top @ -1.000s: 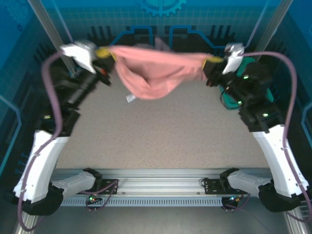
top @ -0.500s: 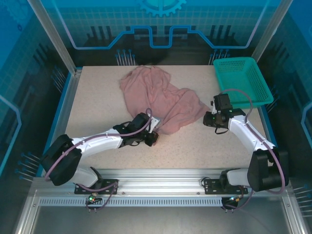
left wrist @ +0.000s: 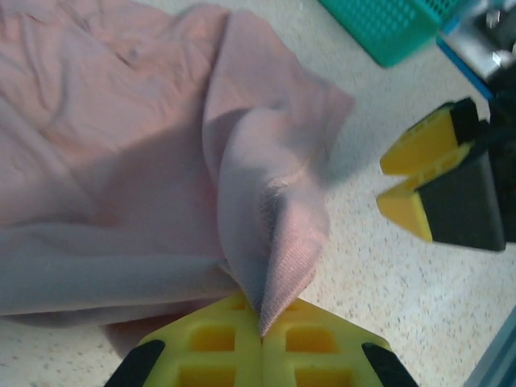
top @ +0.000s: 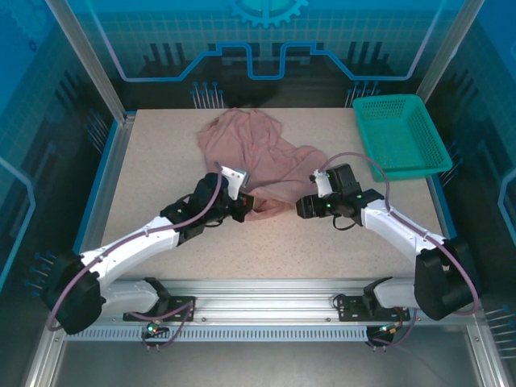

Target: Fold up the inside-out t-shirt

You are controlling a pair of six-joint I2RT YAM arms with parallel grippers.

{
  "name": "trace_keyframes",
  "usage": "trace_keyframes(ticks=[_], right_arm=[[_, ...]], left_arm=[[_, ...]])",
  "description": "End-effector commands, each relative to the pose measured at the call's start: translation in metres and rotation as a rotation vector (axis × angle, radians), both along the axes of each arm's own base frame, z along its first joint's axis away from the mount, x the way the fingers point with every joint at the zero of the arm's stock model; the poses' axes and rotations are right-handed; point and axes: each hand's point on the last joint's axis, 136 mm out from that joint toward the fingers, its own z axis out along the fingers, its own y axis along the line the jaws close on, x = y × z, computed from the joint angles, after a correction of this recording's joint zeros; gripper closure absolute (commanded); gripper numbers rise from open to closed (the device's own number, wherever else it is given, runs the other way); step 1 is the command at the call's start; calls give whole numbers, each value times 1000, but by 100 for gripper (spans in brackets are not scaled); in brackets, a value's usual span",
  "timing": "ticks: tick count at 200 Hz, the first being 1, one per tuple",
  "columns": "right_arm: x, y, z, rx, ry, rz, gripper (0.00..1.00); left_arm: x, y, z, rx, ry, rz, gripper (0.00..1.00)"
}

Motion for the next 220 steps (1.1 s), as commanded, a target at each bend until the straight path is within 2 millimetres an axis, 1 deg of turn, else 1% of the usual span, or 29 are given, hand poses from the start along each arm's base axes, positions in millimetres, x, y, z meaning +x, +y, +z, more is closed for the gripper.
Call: trace_keyframes(ticks=[1, 17, 29, 36, 49, 75, 85, 120, 128, 130, 133, 140, 150, 159, 165, 171, 190, 198, 210, 220], right_arm=[[6, 18, 15, -64, -192, 126, 29], [10, 22, 14, -146, -269, 157, 26], [12, 30, 15, -169, -318, 183, 15], [13, 35, 14, -196, -351, 200, 13], [14, 42, 8, -252, -386, 223, 12], [24, 45, -5, -362, -413, 199, 11], [31, 43, -9, -405, -426, 175, 11], [56, 50, -15, -481, -427, 130, 11], [59, 43, -24, -530, -413, 99, 12], [64, 46, -18, -530, -423, 87, 13], [67, 45, -17, -540, -428, 76, 13], [72, 40, -18, -575, -431, 40, 16], [79, 32, -19, -619, -437, -2, 26], [83, 26, -19, -639, -433, -37, 40], [83, 25, -17, -636, -435, -46, 50], [83, 23, -15, -630, -439, -55, 58], [79, 23, -4, -592, -450, -43, 83], [78, 26, 2, -557, -445, -30, 92], [75, 31, 10, -473, -404, -2, 99], [72, 38, 17, -370, -336, 15, 100]], left_arm=[[5, 10, 16, -13, -8, 44, 100], [5, 12, 23, -6, -16, 43, 100], [6, 14, 28, -6, -18, 47, 100], [6, 14, 31, -7, -21, 45, 100], [7, 14, 36, -6, -28, 46, 100], [6, 17, 46, -8, -38, 48, 100], [6, 19, 50, -11, -47, 51, 100], [7, 26, 62, -42, -56, 65, 100], [8, 28, 65, -50, -58, 70, 100], [8, 29, 66, -52, -60, 73, 100], [9, 30, 67, -54, -62, 76, 100], [9, 32, 68, -57, -64, 82, 100], [10, 35, 69, -62, -65, 87, 100], [11, 38, 68, -60, -63, 97, 100], [13, 41, 67, -58, -59, 111, 100], [15, 46, 66, -51, -56, 131, 100], [26, 64, 58, 4, -46, 231, 100], [32, 70, 50, 34, -31, 273, 100], [42, 76, 36, 87, -8, 322, 100], [54, 79, 26, 130, 4, 354, 100]])
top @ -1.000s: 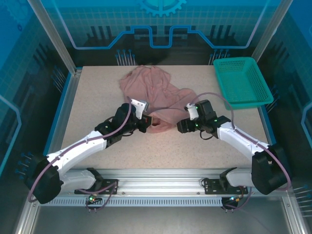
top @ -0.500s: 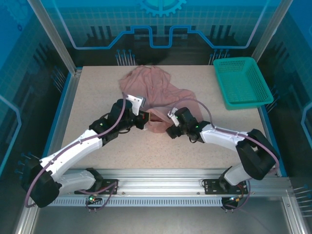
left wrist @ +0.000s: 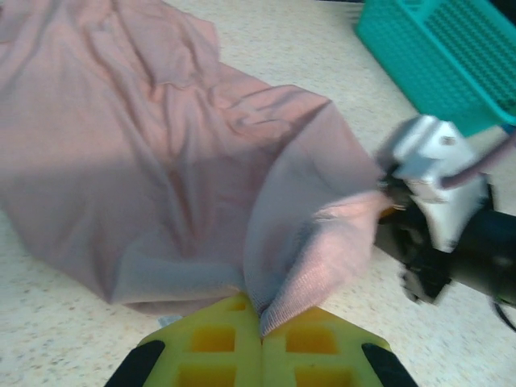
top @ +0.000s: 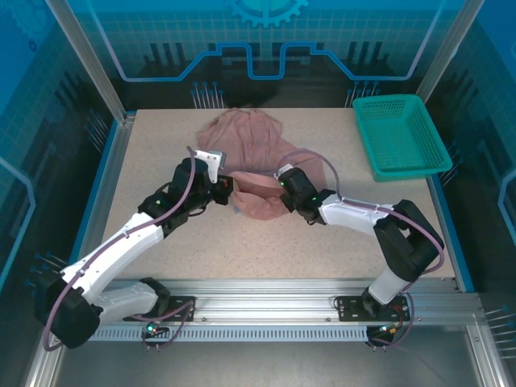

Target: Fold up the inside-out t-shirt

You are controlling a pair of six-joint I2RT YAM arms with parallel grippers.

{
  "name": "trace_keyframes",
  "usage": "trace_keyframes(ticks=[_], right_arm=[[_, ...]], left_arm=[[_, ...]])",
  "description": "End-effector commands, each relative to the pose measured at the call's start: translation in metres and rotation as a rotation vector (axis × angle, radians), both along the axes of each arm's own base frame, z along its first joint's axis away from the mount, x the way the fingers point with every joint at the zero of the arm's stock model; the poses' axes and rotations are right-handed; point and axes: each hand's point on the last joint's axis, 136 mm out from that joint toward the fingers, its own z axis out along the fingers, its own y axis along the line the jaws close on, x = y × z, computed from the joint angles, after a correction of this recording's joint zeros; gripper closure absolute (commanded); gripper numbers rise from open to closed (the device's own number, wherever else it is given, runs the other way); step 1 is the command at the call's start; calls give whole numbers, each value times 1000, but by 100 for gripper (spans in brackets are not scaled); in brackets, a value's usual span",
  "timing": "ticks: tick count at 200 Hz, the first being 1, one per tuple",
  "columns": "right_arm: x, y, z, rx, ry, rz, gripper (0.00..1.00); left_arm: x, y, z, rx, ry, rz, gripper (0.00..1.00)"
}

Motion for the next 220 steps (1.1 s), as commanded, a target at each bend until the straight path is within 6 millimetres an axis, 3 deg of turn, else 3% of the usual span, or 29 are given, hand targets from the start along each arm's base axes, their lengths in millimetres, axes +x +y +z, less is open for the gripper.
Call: trace_keyframes(ticks=[1, 36, 48, 58, 70, 85, 105, 127, 164, 220], right_arm=[[0, 10, 32, 193, 70, 23, 100], [12, 26, 52, 463, 287, -4, 100], [23, 27, 57, 539, 335, -32, 100], [32, 27, 59, 590, 366, -60, 100], [41, 30, 61, 644, 396, -78, 100], [50, 34, 59, 685, 421, -91, 100], [59, 37, 55, 698, 435, -98, 100], [66, 36, 50, 703, 446, -104, 100], [72, 33, 46, 710, 464, -101, 100], [73, 28, 42, 713, 471, -104, 100]], left_arm=[[26, 18, -16, 93, 31, 138, 100], [98, 60, -47, 258, 77, 361, 100], [120, 78, -56, 287, 102, 429, 91], [127, 84, -63, 295, 132, 445, 78], [119, 75, -67, 274, 157, 422, 60], [88, 51, -72, 215, 159, 368, 40], [42, 22, -86, 152, 179, 320, 26], [18, -5, -109, 108, 239, 271, 23], [14, -52, -141, 242, 283, 158, 24], [33, -42, -179, 467, 310, 145, 51]])
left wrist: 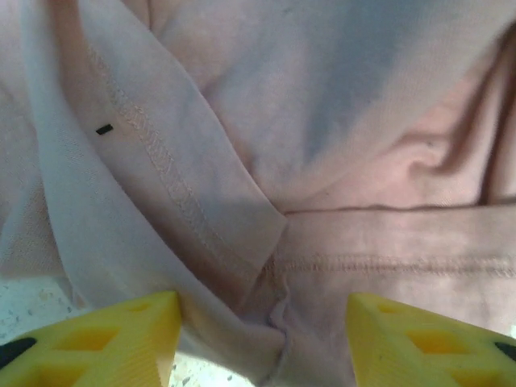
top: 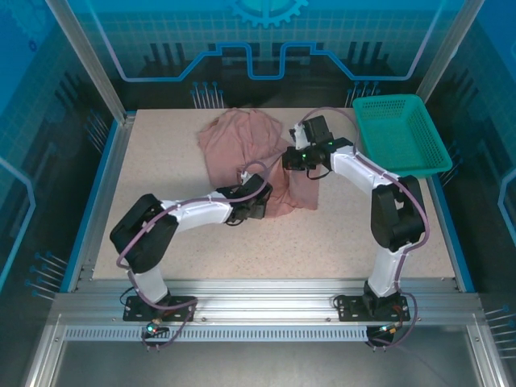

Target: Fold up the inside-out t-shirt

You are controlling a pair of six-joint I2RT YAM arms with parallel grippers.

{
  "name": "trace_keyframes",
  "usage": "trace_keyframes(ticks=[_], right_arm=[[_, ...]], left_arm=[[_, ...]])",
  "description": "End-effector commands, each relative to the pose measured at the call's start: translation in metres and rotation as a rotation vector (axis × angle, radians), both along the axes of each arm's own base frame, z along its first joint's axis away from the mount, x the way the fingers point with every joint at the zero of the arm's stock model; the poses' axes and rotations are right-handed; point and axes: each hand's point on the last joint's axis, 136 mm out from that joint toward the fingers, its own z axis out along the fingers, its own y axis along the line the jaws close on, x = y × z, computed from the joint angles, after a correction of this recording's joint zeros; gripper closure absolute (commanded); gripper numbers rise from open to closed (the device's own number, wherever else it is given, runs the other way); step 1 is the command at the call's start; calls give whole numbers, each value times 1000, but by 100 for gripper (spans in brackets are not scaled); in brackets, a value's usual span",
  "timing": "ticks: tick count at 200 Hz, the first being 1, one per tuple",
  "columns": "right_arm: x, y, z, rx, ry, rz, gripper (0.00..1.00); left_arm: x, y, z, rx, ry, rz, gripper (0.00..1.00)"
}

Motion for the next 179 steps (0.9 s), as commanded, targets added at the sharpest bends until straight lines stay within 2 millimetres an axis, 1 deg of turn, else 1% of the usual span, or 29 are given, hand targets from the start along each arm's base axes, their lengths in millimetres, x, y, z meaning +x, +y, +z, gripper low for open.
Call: trace_keyframes(ticks=[1, 11, 25, 45, 61, 74, 86, 96, 106, 121, 138, 145, 152, 162, 179], right_arm=[[2, -3, -2, 15, 25, 4, 100], [2, -4, 0, 17, 22, 4, 100], [1, -7, 2, 11, 16, 0, 100], [3, -16, 12, 9, -2, -16, 100], [6, -25, 24, 12, -28, -37, 100], [7, -33, 37, 15, -54, -54, 100], [6, -38, 52, 18, -83, -63, 100], [4, -44, 68, 19, -117, -71, 100], [2, -53, 92, 22, -165, -87, 100], [-6, -70, 127, -1, -254, -118, 100], [-17, -84, 158, -39, -337, -151, 100], [-21, -86, 164, -49, -354, -156, 100], [-26, -89, 168, -62, -366, -158, 100], [-32, -94, 166, -102, -364, -160, 100], [-46, -113, 161, -210, -354, -185, 100]], left_arm=[[11, 11, -3, 99, -5, -5, 52], [14, 15, -9, 110, -2, 0, 59], [18, 16, -14, 83, 11, 3, 68], [19, 18, -15, 70, 15, -6, 82], [18, 22, -12, 36, 20, -3, 100], [16, 24, 0, 0, -3, -3, 100], [15, 30, 26, -40, -74, 8, 100], [14, 38, 56, -90, -151, 28, 100], [13, 49, 96, -157, -253, 51, 100], [10, 71, 156, -263, -405, 98, 100], [6, 96, 211, -338, -551, 135, 100], [5, 104, 228, -350, -597, 147, 100], [4, 111, 240, -356, -631, 154, 100], [2, 119, 254, -356, -663, 167, 100], [-9, 128, 275, -355, -702, 169, 100]])
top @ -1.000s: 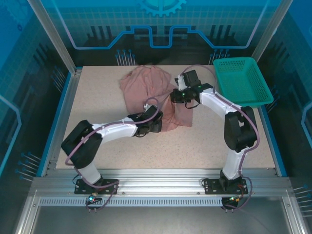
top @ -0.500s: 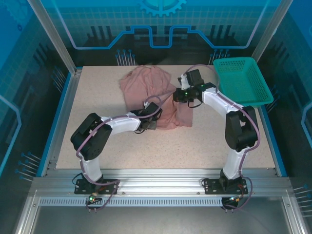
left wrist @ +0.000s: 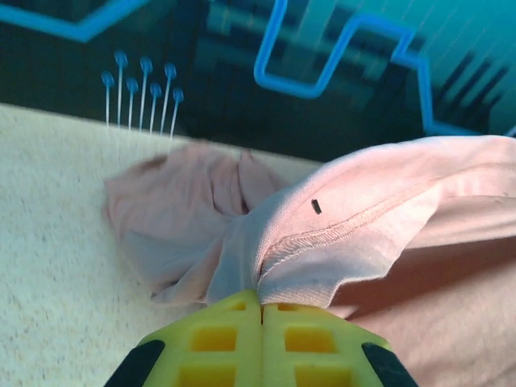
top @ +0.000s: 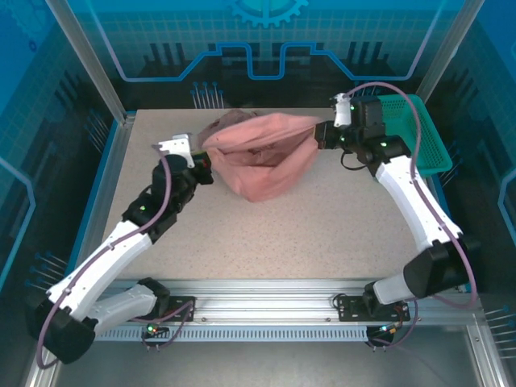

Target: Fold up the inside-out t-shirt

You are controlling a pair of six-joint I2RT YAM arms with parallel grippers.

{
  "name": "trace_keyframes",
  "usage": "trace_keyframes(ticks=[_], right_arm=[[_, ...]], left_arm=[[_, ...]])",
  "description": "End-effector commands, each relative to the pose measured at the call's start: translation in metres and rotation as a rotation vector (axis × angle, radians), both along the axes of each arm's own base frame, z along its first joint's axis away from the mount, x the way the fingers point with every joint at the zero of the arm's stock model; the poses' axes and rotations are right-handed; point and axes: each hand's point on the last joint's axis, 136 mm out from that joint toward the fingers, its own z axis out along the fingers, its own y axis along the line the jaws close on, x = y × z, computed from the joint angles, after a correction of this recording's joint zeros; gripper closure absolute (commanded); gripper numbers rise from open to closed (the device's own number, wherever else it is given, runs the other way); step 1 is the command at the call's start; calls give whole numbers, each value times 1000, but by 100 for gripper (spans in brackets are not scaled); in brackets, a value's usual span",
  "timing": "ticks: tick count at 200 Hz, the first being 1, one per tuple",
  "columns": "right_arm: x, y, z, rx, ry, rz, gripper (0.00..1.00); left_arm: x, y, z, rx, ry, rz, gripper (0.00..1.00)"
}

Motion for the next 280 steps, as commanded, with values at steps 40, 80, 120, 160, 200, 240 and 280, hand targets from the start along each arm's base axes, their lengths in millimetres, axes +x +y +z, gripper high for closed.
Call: trace_keyframes(ticks=[40, 80, 120, 160, 200, 240, 280], right_arm=[[-58, -48, -33, -220, 48, -114, 100], [8, -33, -9, -209, -21, -129, 100], [60, -40, 176, -124, -373, -228, 100], [-23, -47, 325, -14, -727, -211, 100], [-109, -55, 335, -19, -798, -162, 100], [-182, -83, 331, -27, -853, -197, 100], [-176, -88, 321, -70, -834, -224, 100]], left_arm=[[-28, 27, 14, 40, -34, 51, 100], [46, 28, 28, 138, -24, 140, 100], [90, 45, 218, 125, -357, 179, 100], [-4, 46, 365, 62, -697, 67, 100], [-97, 65, 382, 25, -789, 29, 100], [-111, 70, 361, 66, -724, 27, 100], [-64, 64, 339, 127, -630, 59, 100]])
